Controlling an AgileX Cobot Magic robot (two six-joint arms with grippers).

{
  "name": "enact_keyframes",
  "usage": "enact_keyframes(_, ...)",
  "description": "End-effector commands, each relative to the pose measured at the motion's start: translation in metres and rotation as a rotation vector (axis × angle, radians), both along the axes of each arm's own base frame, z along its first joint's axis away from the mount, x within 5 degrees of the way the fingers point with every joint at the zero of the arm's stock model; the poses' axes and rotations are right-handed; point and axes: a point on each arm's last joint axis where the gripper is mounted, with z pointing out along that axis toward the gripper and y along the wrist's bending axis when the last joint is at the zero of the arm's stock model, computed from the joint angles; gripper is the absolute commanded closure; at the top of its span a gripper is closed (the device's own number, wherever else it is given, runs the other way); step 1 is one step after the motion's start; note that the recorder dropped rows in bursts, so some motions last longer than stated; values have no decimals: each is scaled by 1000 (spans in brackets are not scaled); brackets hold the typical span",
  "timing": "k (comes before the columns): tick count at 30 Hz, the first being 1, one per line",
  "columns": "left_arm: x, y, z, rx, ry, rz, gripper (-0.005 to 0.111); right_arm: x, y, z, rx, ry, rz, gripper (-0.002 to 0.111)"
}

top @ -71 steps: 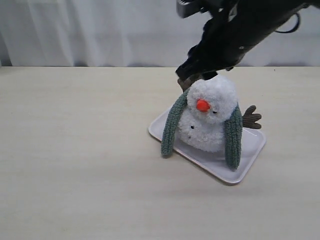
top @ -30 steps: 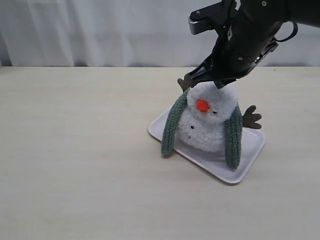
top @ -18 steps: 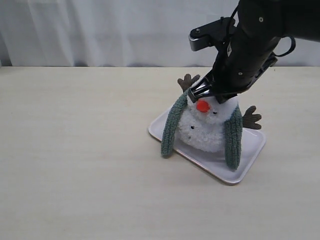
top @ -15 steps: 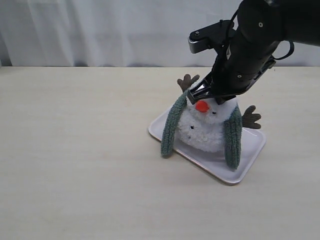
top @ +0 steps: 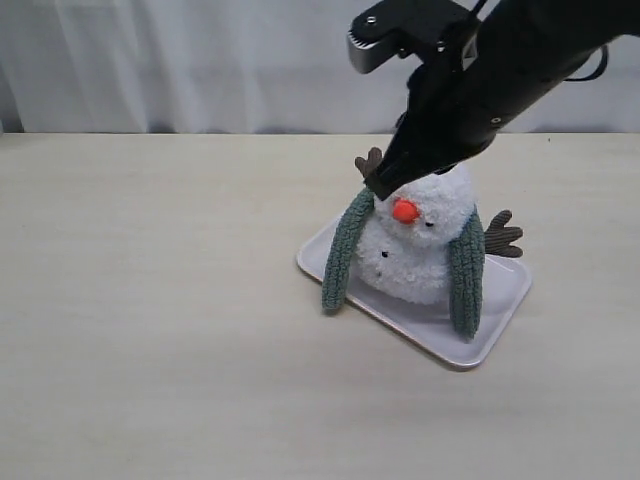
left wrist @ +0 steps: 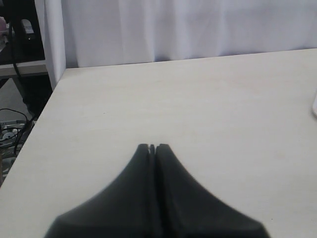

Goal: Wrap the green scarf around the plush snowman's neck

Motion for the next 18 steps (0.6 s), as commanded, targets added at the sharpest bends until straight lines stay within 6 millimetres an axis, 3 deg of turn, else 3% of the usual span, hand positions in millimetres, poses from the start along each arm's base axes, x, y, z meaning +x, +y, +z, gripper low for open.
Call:
enact_keyframes(1,0,-1,0,0,-12,-9,107,-26,36,4,-84,-64,288,85)
enact_keyframes(5,0,-1,0,0,-12,-9,107,-48,72,-6,-245,-136,526,71)
enact_keyframes(8,0,-1,0,0,-12,-9,107,-56,92,-24,-352,-152,588,70)
enact_keyframes(9,0,-1,0,0,-12,-9,107,-54,97,-31,-327,-133,511,70)
enact_keyframes(13,0,-1,0,0,-12,-9,107,-37,99,-53,-86,-44,-112,70)
enact_keyframes(18,0,-1,0,0,-12,-9,107,-35,103,-85,-63,146,-206,70)
